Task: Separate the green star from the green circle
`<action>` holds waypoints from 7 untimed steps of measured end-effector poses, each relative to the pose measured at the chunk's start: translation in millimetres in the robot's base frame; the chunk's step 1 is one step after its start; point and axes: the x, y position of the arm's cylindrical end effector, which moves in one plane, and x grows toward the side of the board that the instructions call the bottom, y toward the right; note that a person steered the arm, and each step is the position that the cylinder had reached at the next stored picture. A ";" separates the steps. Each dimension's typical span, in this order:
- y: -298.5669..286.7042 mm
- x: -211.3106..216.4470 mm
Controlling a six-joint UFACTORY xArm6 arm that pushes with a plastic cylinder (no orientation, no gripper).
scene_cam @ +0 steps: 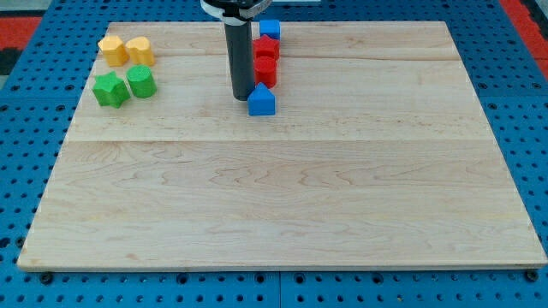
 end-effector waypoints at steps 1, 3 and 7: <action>-54.4 39.7; -256.3 120.4; -162.9 -30.6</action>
